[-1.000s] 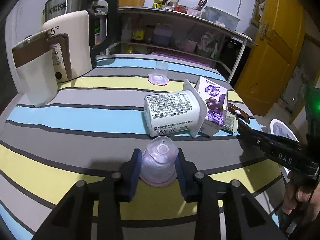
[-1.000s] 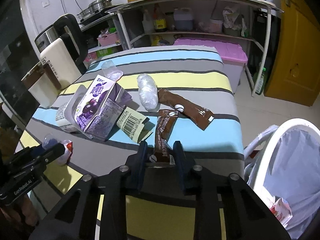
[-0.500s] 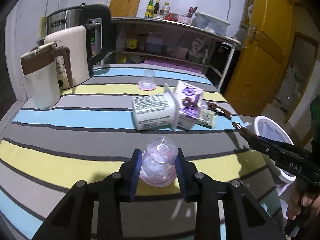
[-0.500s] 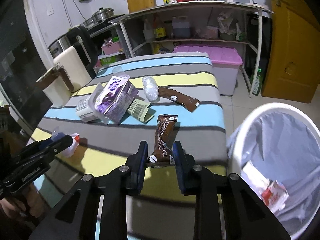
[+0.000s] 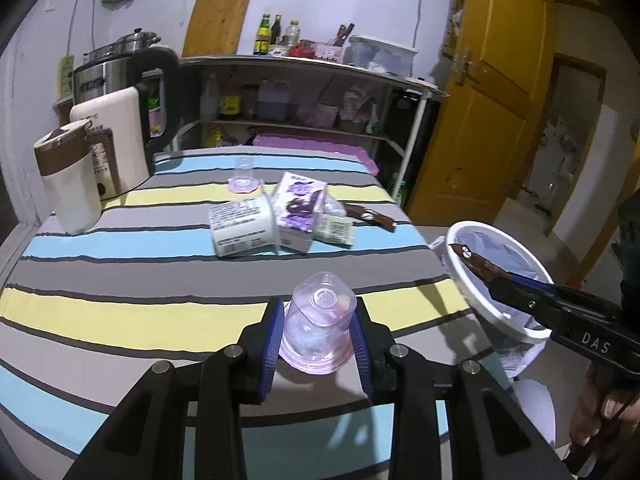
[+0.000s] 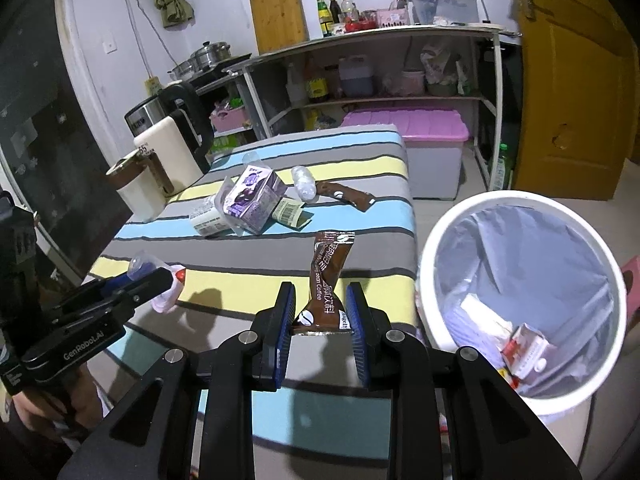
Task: Collect trash
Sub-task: 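Carry the cup and candy wrapper over the bin and open both tools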
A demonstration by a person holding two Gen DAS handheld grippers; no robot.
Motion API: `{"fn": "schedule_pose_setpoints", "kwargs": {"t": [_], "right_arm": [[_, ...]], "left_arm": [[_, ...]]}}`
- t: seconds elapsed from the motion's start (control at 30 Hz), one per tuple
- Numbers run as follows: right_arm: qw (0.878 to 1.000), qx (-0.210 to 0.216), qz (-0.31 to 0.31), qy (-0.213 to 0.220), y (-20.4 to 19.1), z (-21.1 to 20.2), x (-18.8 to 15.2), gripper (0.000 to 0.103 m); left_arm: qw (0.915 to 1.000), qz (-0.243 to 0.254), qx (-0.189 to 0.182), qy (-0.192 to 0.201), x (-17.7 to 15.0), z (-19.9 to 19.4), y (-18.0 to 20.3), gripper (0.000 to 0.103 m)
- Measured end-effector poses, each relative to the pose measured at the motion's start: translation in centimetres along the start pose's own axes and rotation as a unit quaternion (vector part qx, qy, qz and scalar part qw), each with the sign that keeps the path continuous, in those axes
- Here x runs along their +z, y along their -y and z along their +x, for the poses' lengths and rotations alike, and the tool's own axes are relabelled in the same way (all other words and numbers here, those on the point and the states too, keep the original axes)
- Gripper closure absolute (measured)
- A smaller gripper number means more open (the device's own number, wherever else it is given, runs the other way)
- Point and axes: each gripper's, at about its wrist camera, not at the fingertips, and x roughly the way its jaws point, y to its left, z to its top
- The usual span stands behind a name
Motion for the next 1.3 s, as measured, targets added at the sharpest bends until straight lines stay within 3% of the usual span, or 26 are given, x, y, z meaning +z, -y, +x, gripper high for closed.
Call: {"fn": "schedule_pose_setpoints", "kwargs": {"t": [0.6,0.97,1.3], "right_arm": [[0.998,-0.041,0.044,0.021,4.7,-4.0,-1.6,0.076],[0.992,-0.088,0.094,0.016,10.1,-5.0,-2.9,0.076],[0.988,-0.104,0.118,0.007,12.9,-5.1,-3.4,0.076]], "left_arm": [[0.9966,0.048,-0.066,-0.001,0.9,1.4,6.1,0.069],[0.9885,0.091,-0.121,-0.009,2.1,4.5,11.6,0.069],[0.9792,0.121,-0.161,-0.023,2.6,7.6,15.9,0.069]]}}
